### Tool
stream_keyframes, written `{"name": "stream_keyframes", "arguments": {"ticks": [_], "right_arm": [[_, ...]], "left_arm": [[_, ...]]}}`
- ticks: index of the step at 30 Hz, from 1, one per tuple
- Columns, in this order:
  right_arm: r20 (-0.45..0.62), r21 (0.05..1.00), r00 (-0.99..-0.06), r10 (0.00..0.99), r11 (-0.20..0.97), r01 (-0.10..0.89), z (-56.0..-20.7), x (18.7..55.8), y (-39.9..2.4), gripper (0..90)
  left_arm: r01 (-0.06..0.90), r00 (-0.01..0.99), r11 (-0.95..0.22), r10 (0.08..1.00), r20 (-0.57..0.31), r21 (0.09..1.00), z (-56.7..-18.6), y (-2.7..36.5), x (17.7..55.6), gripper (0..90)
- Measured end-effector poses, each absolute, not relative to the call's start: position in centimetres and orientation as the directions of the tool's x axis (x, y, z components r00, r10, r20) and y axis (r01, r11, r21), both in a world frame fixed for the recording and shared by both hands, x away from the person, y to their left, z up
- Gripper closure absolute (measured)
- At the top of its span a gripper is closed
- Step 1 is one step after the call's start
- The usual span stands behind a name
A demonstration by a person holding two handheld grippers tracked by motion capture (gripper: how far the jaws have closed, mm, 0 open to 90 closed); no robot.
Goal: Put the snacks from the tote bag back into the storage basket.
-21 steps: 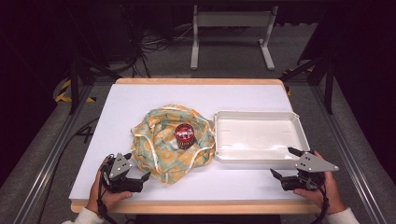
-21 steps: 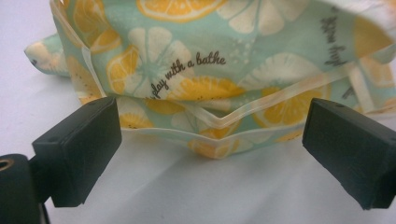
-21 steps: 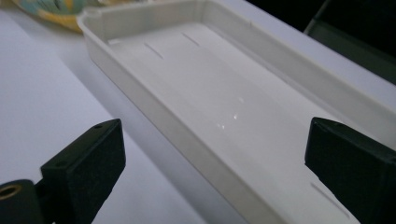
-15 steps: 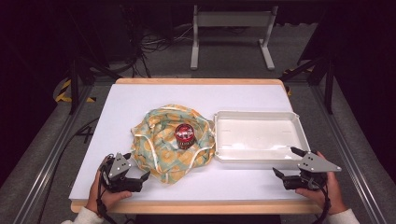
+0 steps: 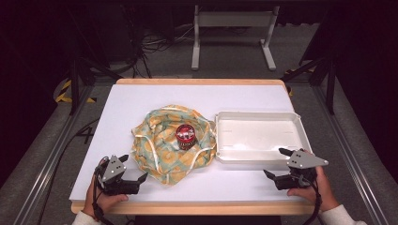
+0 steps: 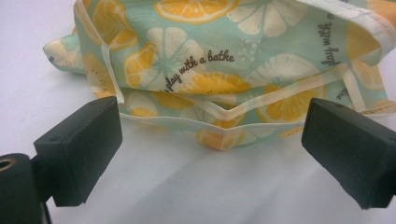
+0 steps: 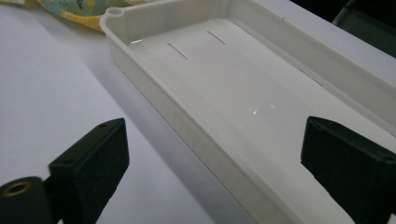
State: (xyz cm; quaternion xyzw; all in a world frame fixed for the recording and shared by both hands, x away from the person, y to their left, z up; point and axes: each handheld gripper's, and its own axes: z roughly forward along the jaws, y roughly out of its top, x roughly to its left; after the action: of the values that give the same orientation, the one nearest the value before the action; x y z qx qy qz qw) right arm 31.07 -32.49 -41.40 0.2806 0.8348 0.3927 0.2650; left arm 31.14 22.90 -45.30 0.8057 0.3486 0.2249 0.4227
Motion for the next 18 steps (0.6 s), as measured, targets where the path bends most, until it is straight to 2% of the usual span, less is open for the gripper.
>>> {"name": "stream_keyframes", "arguments": {"ticks": [2,9,18], "right_arm": [[-0.216,0.803,-0.716,0.664,0.538,0.256,-41.4,31.2,-32.2,17.3],[-0.206,0.806,-0.714,0.669,0.531,0.264,-40.9,31.7,-31.9,12.6],[-0.168,0.788,-0.764,0.623,0.550,0.276,-39.7,33.0,-30.8,13.8]], "left_arm": [[0.372,0.652,-0.394,0.755,0.066,0.840,-45.3,22.9,31.1,5.8],[0.377,0.645,-0.383,0.762,0.058,0.844,-45.4,22.9,31.1,5.9],[0.385,0.646,-0.399,0.761,0.066,0.832,-45.4,22.7,31.3,6.2]]}}
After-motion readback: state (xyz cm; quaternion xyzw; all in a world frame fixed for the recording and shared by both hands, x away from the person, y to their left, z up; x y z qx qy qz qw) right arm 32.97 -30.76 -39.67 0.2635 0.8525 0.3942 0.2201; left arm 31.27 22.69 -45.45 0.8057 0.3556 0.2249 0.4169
